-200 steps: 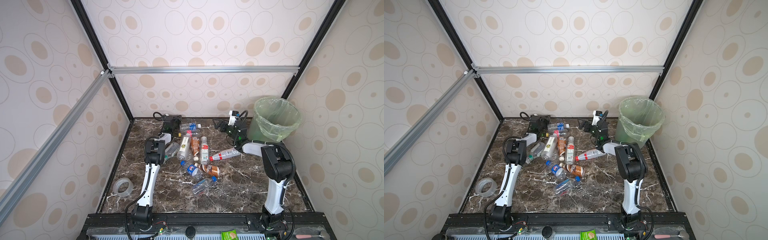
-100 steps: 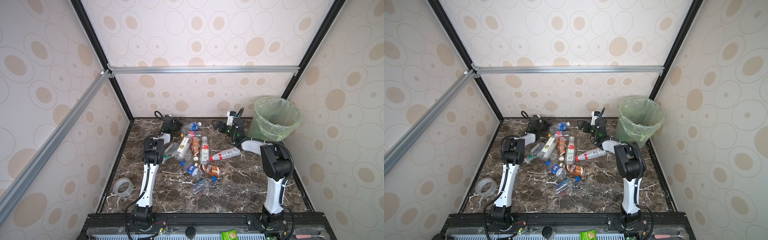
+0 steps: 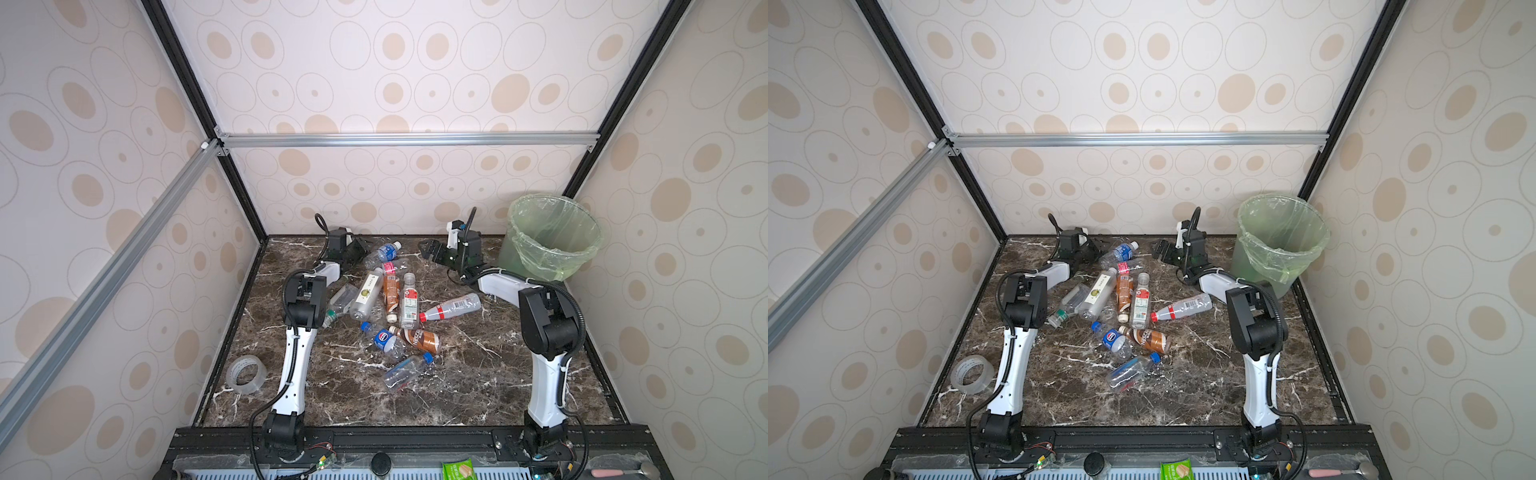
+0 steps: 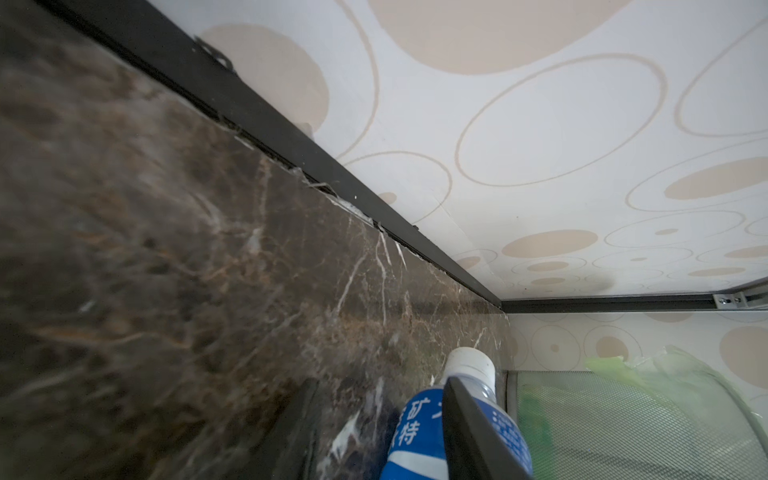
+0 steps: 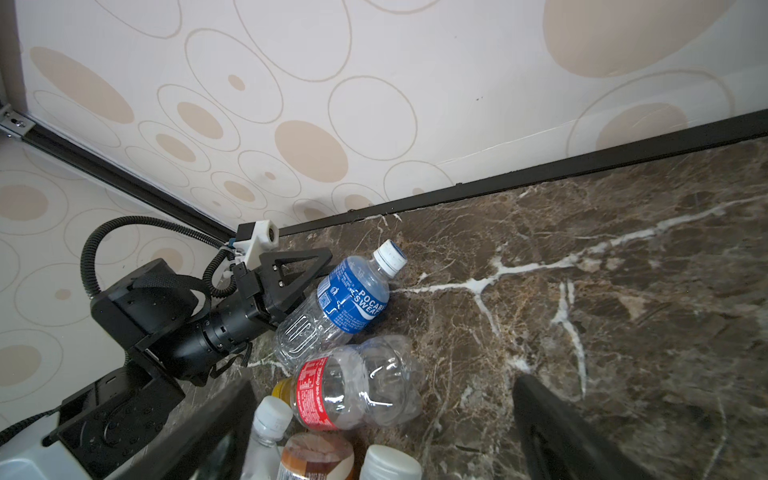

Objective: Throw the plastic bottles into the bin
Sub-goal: 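Lower the left gripper around the blue-labelled bottle and close on it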

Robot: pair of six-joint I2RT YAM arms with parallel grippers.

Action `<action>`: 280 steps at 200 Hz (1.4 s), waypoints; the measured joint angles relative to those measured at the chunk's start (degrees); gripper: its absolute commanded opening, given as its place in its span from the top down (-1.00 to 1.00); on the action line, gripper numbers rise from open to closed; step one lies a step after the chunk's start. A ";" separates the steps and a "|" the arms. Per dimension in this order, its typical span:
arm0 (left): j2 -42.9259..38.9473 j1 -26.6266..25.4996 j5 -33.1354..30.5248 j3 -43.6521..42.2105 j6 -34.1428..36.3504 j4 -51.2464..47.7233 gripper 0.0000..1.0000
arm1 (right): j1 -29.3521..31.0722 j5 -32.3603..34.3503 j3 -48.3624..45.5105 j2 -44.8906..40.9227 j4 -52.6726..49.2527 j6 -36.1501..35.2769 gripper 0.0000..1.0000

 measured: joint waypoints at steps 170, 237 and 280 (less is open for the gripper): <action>-2.69 -0.15 -7.37 15.96 32.83 -34.32 -0.98 | 0.61 1.55 5.66 1.07 -17.99 -4.79 -0.99; -6.95 -5.07 -13.94 19.74 50.84 -43.06 -0.97 | 0.42 2.47 3.32 -8.26 -21.22 -6.58 -0.99; -7.19 -8.09 -17.11 18.53 57.68 -46.25 -0.97 | -0.28 2.73 -1.66 -13.14 -22.05 -6.86 -0.99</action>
